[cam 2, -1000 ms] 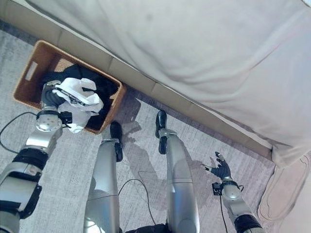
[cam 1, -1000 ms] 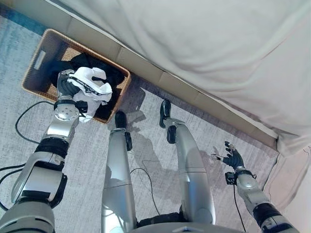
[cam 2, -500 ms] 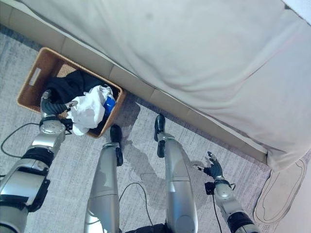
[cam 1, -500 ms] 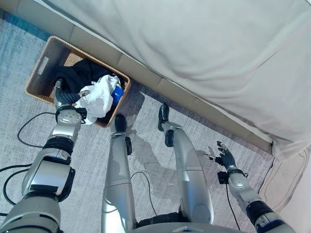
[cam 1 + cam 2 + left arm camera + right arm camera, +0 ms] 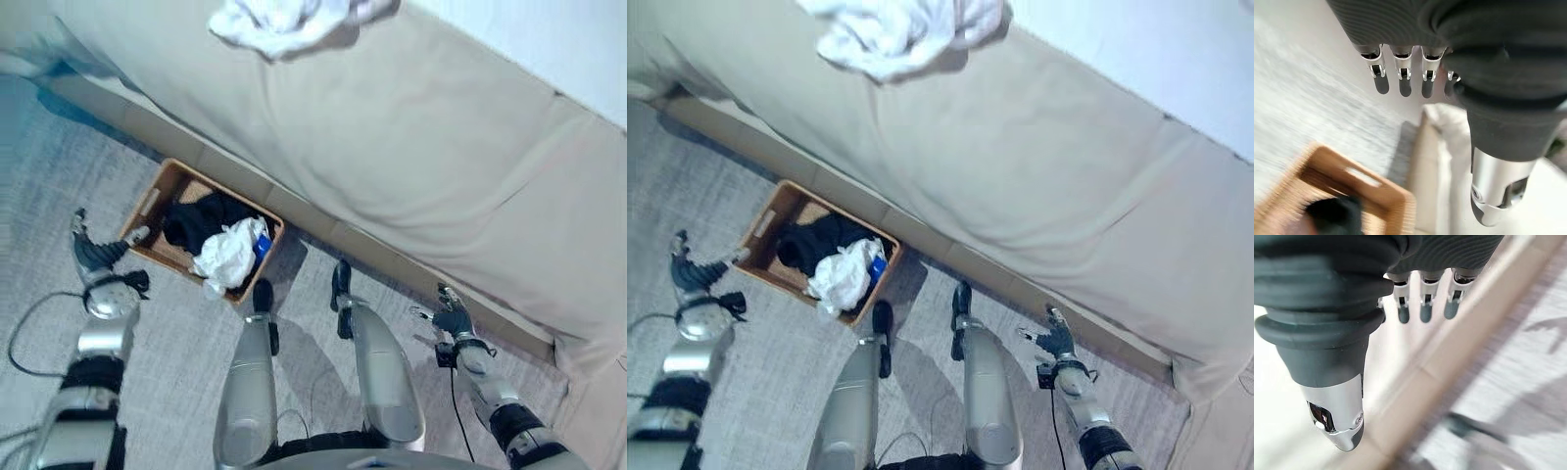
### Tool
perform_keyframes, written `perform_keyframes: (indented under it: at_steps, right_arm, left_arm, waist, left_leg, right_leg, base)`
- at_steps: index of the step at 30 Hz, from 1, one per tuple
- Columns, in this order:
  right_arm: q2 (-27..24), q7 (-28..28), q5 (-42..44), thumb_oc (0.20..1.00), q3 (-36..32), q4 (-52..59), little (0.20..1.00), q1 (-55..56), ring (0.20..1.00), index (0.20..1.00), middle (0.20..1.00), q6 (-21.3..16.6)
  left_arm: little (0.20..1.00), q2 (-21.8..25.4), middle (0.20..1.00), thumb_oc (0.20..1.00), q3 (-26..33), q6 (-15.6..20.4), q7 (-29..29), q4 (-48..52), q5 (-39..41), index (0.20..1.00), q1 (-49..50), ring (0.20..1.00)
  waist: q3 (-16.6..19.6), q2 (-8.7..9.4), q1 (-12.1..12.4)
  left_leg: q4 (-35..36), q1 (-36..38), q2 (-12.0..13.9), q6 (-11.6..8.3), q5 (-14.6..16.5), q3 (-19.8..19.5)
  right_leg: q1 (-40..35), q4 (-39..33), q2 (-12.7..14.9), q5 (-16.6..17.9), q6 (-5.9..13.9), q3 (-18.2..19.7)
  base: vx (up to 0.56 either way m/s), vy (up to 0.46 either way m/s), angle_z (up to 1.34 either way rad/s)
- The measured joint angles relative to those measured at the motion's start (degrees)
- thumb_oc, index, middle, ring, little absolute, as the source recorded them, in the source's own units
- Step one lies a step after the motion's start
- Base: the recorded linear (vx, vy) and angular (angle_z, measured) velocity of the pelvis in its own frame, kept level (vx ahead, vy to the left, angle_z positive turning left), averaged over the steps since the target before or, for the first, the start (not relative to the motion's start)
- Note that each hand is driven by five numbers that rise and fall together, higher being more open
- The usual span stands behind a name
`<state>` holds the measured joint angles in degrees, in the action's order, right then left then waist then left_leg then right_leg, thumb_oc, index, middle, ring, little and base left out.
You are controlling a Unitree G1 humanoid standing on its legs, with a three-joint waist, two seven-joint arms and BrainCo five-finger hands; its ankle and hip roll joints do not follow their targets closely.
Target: Pick up clothes into the bucket
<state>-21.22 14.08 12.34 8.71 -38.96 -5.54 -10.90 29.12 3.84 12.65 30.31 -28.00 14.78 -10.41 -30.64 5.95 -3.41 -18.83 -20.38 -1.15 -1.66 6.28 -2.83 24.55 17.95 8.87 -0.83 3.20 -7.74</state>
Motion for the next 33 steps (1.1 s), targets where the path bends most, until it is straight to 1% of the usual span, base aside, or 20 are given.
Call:
perform_keyframes:
  at_steps: [2, 4, 5, 6, 8, 11, 12, 14, 16, 17, 19, 20, 21, 22, 23, 24, 27, 29, 30, 33]
  right_arm:
    - [-1.05, 0.8, -1.25, 1.0, -1.79, 2.89, 1.0, 0.37, 1.0, 1.0, 1.0, -0.24]
    - [-2.37, 0.79, -3.06, 1.0, -2.43, 7.03, 1.0, 1.32, 1.0, 1.0, 1.0, -0.12]
    - [-3.18, 0.88, -4.1, 1.0, -3.04, 9.42, 1.0, 1.97, 1.0, 1.0, 1.0, -1.17]
    - [-5.21, 0.9, -6.97, 1.0, -3.89, 14.41, 1.0, 3.46, 1.0, 1.0, 1.0, -1.44]
    - [-7.82, 0.75, -10.85, 1.0, -4.3, 20.79, 1.0, 3.59, 1.0, 1.0, 1.0, -1.71]
    - [-9.07, 0.76, -13.53, 1.0, -5.17, 23.86, 1.0, 1.48, 1.0, 1.0, 1.0, -2.57]
    - [-9.06, 0.87, -14.63, 1.0, -5.77, 25.2, 1.0, 0.0, 1.0, 1.0, 1.0, -2.54]
    - [-9.13, 1.33, -15.4, 1.0, -5.98, 25.28, 1.0, -1.49, 1.0, 1.0, 1.0, -2.86]
    - [-9.29, 2.19, -17.35, 1.0, -5.91, 24.82, 1.0, -4.81, 1.0, 1.0, 1.0, -2.47]
    - [-9.74, 3.44, -18.98, 1.0, -6.02, 24.83, 1.0, -7.61, 1.0, 1.0, 1.0, -2.58]
    - [-11.37, 4.46, -20.62, 1.0, -6.01, 24.65, 1.0, -9.38, 1.0, 1.0, 1.0, -2.62]
    - [-13.45, 5.12, -22.86, 1.0, -5.75, 23.44, 1.0, -11.54, 1.0, 1.0, 1.0, -2.49]
    - [-14.3, 5.27, -23.71, 1.0, -5.72, 22.39, 1.0, -12.65, 1.0, 1.0, 1.0, -2.5]
    - [-15.08, 5.92, -24.48, 1.0, -5.82, 21.15, 1.0, -13.65, 1.0, 1.0, 1.0, -2.45]
    - [-16.27, 6.35, -26.4, 1.0, -5.51, 18.61, 1.0, -15.84, 1.0, 1.0, 1.0, -2.11]
    - [-17.06, 6.53, -26.92, 1.0, -5.35, 17.66, 1.0, -16.67, 1.0, 1.0, 1.0, -1.88]
    - [-19.31, 7.6, -28.85, 1.0, -3.21, 12.36, 1.0, -19.69, 1.0, 1.0, 1.0, -0.65]
    - [-20.06, 7.73, -29.34, 1.0, -0.72, 8.4, 1.0, -21.31, 1.0, 1.0, 1.0, 0.45]
    - [-20.27, 7.84, -29.73, 1.0, 0.68, 6.93, 1.0, -22.59, 1.0, 1.0, 1.0, 0.91]
    - [-22.0, 8.22, -30.27, 1.0, 3.42, 2.22, 1.0, -26.29, 1.0, 1.0, 1.0, 1.86]
  left_arm:
    - [1.0, -2.57, 1.0, 1.0, -0.7, 2.05, -1.76, 0.12, 0.74, 1.0, 1.26, 1.0]
    - [1.0, -3.53, 1.0, 1.0, -1.11, 2.38, -3.59, 0.57, 1.13, 1.0, 2.59, 1.0]
    - [1.0, -3.92, 1.0, 1.0, -1.89, 2.93, -4.58, 1.0, 1.16, 1.0, 3.14, 1.0]
    - [1.0, -5.18, 1.0, 1.0, -3.22, 3.64, -6.88, 0.89, 1.33, 1.0, 4.45, 1.0]
    - [1.0, -8.87, 1.0, 1.0, -4.05, 4.63, -10.04, 0.5, 1.81, 1.0, 6.15, 1.0]
    - [1.0, -11.75, 1.0, 1.0, -7.14, 5.61, -12.89, -1.4, 1.63, 1.0, 7.48, 1.0]
    - [1.0, -12.95, 1.0, 1.0, -8.48, 5.67, -13.74, -4.74, 1.6, 1.0, 7.61, 1.0]
    - [1.0, -14.22, 1.0, 1.0, -10.54, 5.61, -14.79, -7.75, 1.05, 1.0, 8.2, 1.0]
    - [1.0, -15.74, 1.0, 1.0, -12.38, 6.3, -15.77, -15.95, -2.79, 1.0, 8.01, 1.0]
    - [1.0, -16.19, 1.0, 1.0, -14.72, 4.67, -16.98, -20.11, -5.34, 1.0, 9.44, 1.0]
    - [1.0, -16.42, 1.0, 1.0, -16.08, 4.51, -17.77, -22.55, -7.3, 1.0, 10.92, 1.0]
    - [1.0, -17.03, 1.0, 1.0, -16.07, 4.38, -18.41, -26.58, -8.04, 1.0, 11.47, 1.0]
    - [1.0, -16.99, 1.0, 1.0, -16.13, 3.9, -18.72, -27.78, -8.53, 1.0, 11.51, 1.0]
    - [1.0, -16.59, 1.0, 1.0, -16.11, 3.75, -19.07, -27.72, -9.02, 1.0, 12.26, 1.0]
    - [1.0, -15.21, 1.0, 1.0, -16.43, 3.68, -19.71, -26.66, -10.26, 1.0, 13.98, 1.0]
    - [1.0, -14.72, 1.0, 1.0, -16.88, 3.71, -19.84, -25.84, -10.83, 1.0, 14.46, 1.0]
    - [1.0, -13.58, 1.0, 1.0, -17.27, 3.97, -20.3, -25.31, -11.63, 1.0, 15.71, 1.0]
    - [1.0, -13.07, 1.0, 1.0, -17.5, 3.94, -20.32, -25.0, -11.63, 1.0, 15.83, 1.0]
    - [1.0, -12.83, 1.0, 1.0, -17.72, 3.95, -20.26, -24.98, -11.63, 1.0, 15.83, 1.0]
    - [1.0, -12.75, 1.0, 1.0, -18.55, 3.95, -20.0, -24.91, -11.64, 1.0, 15.21, 1.0]
  waist:
    - [0.11, -1.07, 0.48]
    - [0.17, -1.81, 1.05]
    - [0.8, -2.36, 0.77]
    - [1.31, -3.87, 1.15]
    - [2.89, -5.85, 1.07]
    - [5.7, -7.38, 1.28]
    - [6.95, -7.82, 1.21]
    - [8.24, -7.92, 1.29]
    - [8.86, -7.92, 1.22]
    - [10.21, -7.82, 1.37]
    - [10.82, -7.74, 1.89]
    - [11.1, -7.77, 3.1]
    - [11.14, -7.76, 2.74]
    - [11.2, -7.66, 3.0]
    - [11.37, -7.57, 4.42]
    - [11.39, -7.55, 4.18]
    - [12.32, -7.18, 6.22]
    - [12.87, -6.4, 6.11]
    - [12.98, -6.18, 6.89]
    - [12.92, -5.91, 7.45]
  left_leg:
    - [2.82, 3.49, -0.38, 0.0, -1.02, -0.3]
    - [4.43, 6.05, -0.49, -0.02, -1.45, -0.35]
    - [4.97, 6.86, -0.42, -0.01, -1.46, -0.35]
    - [6.9, 9.81, -0.4, 0.04, -1.93, -0.35]
    - [9.16, 12.84, -0.28, 0.04, -2.5, -0.48]
    - [10.46, 13.05, -0.01, 0.03, -2.92, -0.68]
    - [11.34, 13.7, 0.15, -0.13, -3.33, -0.68]
    - [11.59, 14.22, 0.41, -0.13, -3.44, -0.72]
    - [12.05, 15.77, 0.9, -0.16, -3.45, -0.68]
    - [12.13, 15.9, 1.16, -0.16, -3.45, -0.82]
    - [12.14, 15.9, 1.3, -0.15, -3.44, -0.9]
    - [12.1, 16.17, 1.33, -0.15, -3.44, -0.97]
    - [12.07, 16.37, 1.32, -0.15, -3.44, -0.99]
    - [12.11, 16.54, 1.3, -0.15, -3.44, -1.16]
    - [12.11, 16.59, 1.26, -0.14, -3.43, -1.26]
    - [12.08, 16.59, 1.2, -0.14, -3.43, -1.23]
    - [11.83, 15.61, 0.77, -0.13, -3.43, -1.71]
    - [11.1, 14.36, 0.53, -0.13, -3.43, -2.36]
    - [10.59, 13.37, 0.32, -0.09, -3.46, -2.75]
    - [9.41, 11.38, -0.22, 0.13, -3.61, -3.63]
  right_leg:
    - [-2.99, -1.25, 0.4, -0.08, 0.18, -0.57]
    - [-5.23, -1.9, 0.49, -0.12, 0.32, -0.78]
    - [-5.88, -2.14, 0.48, -0.16, 0.39, -0.74]
    - [-8.53, -3.24, 0.42, -0.22, 0.8, -0.91]
    - [-11.48, -5.09, 0.26, -0.04, 1.06, -1.23]
    - [-11.59, -5.84, -0.02, -0.02, 1.13, -1.82]
    - [-12.03, -6.42, -0.3, 0.0, 1.12, -1.85]
    - [-12.51, -6.6, -0.57, 0.01, 1.1, -1.88]
    - [-14.38, -8.01, -1.26, 0.19, 0.94, -2.08]
    - [-14.71, -8.3, -1.5, 0.22, 0.88, -2.11]
    - [-14.82, -8.3, -1.66, 0.19, 0.84, -2.12]
    - [-15.06, -8.31, -1.71, 0.19, 0.83, -2.11]
    - [-15.27, -8.23, -1.73, 0.18, 0.82, -2.09]
    - [-15.53, -8.25, -1.71, 0.15, 0.8, -2.21]
    - [-15.62, -8.23, -1.65, 0.15, 0.8, -2.25]
    - [-15.59, -8.23, -1.74, 0.14, 0.81, -2.2]
    - [-15.24, -8.18, -1.38, 0.07, 0.94, -2.46]
    - [-14.37, -7.96, -0.99, 0.03, 1.04, -3.07]
    - [-13.78, -7.85, -0.73, 0.19, 0.92, -3.45]
    - [-12.6, -7.64, -0.44, 0.42, 1.09, -4.03]
  base:
    - [0.11, 0.011, 0.15]
    - [0.13, -0.006, 0.05]
    - [0.17, -0.039, 0.03]
    - [0.11, -0.034, 0.03]
    - [0.1, -0.041, 0.04]
    - [0.11, -0.065, 0.02]
    - [0.07, -0.039, 0.01]
    - [0.09, -0.055, -0.01]
    - [0.1, -0.045, -0.03]
    - [0.08, -0.014, 0.0]
    - [0.08, -0.003, 0.02]
    - [0.05, -0.001, 0.02]
    - [0.05, -0.006, 0.05]
    - [0.03, 0.0, 0.08]
    - [0.04, 0.001, 0.04]
    - [0.02, 0.007, 0.03]
    - [0.01, 0.013, 0.09]
    - [0.0, 0.021, 0.19]
    - [0.01, 0.02, 0.11]
    - [0.01, 0.032, 0.16]
